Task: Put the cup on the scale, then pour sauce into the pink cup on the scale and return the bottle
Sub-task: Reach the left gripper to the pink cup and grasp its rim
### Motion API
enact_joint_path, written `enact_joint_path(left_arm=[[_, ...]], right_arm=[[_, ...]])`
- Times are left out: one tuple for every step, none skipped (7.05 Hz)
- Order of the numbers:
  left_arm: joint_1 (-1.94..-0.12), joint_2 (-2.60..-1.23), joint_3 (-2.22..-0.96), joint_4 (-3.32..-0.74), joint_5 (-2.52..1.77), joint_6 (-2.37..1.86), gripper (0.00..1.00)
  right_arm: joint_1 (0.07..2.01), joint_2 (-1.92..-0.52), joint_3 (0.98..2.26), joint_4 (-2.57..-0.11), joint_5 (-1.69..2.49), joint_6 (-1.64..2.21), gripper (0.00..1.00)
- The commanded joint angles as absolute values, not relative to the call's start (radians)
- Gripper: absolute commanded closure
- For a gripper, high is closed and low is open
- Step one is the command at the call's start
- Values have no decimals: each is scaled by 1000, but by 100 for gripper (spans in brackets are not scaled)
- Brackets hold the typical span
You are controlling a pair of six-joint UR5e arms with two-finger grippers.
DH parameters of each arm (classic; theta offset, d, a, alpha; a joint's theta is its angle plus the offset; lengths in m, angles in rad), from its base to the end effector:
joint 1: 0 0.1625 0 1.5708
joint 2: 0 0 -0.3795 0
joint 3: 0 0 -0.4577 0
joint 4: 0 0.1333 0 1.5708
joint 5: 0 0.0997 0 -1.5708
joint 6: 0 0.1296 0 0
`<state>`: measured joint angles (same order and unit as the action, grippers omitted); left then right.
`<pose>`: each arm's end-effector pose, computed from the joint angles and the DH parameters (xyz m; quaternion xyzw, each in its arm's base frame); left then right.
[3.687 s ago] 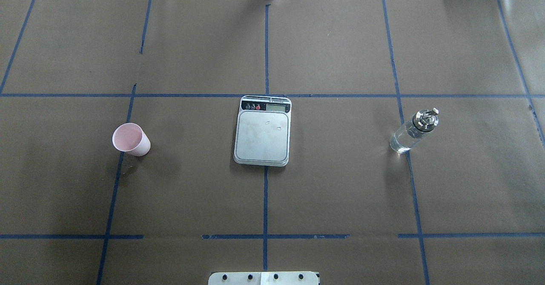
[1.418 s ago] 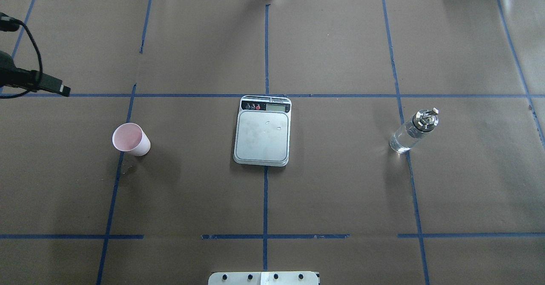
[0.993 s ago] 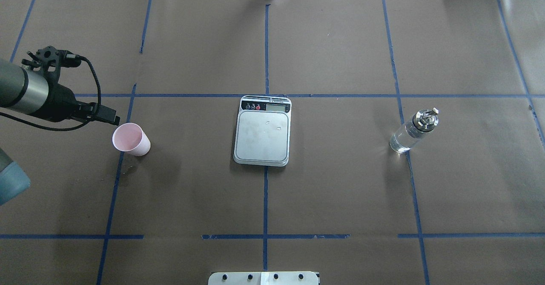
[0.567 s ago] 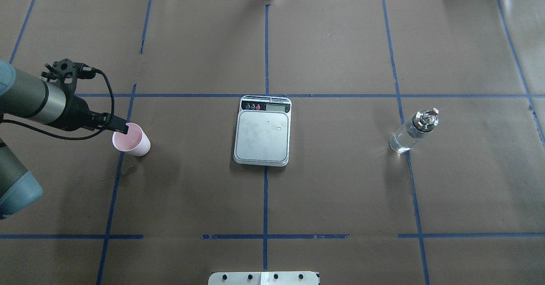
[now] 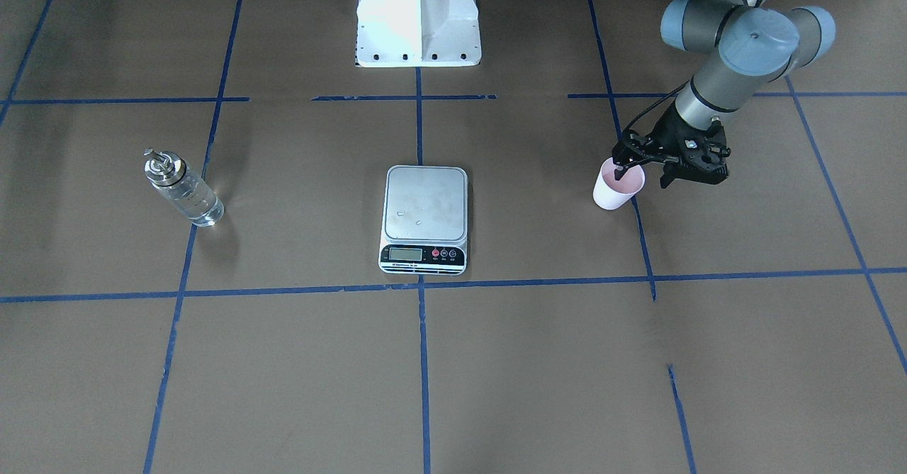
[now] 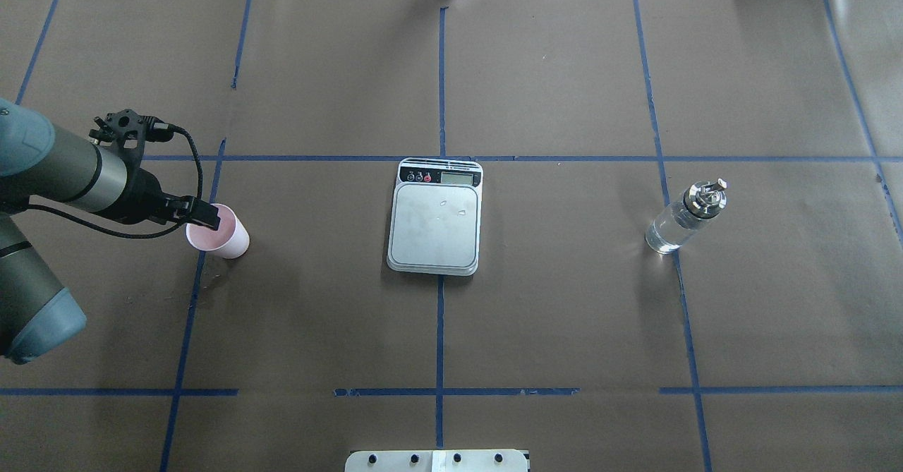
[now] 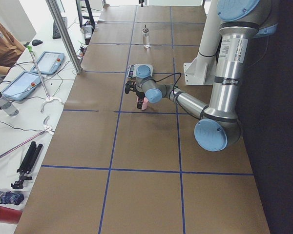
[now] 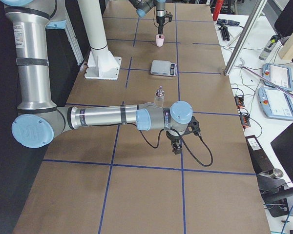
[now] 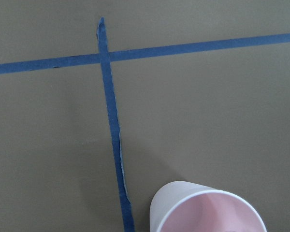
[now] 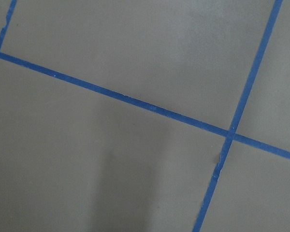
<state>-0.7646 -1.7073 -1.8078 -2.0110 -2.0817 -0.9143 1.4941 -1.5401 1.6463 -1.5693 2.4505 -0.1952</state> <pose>0.4051 -0.4855 0.3766 0.0738 0.4416 0.0518 0.8927 -0.0107 -0.5756 0.5647 0.0738 -0.4216 -0.1452 0.8921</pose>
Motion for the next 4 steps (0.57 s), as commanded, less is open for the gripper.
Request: enact_joint_path(left_arm=[[-747, -1709, -1793, -2011, -2082, -914, 58], [-747, -1707, -1793, -2010, -2082, -913, 90], [-747, -1709, -1795, -2008, -2085, -916, 100], [-747, -1716, -1802, -2005, -2089, -917, 100]], right_arm=[[1493, -1540, 1643, -1569, 2457, -193, 0], [1493, -1540, 1643, -1569, 2457, -195, 0], [1493, -1540, 1643, -1569, 2457, -195, 0], [1493, -1539, 1643, -1569, 2457, -195, 0]])
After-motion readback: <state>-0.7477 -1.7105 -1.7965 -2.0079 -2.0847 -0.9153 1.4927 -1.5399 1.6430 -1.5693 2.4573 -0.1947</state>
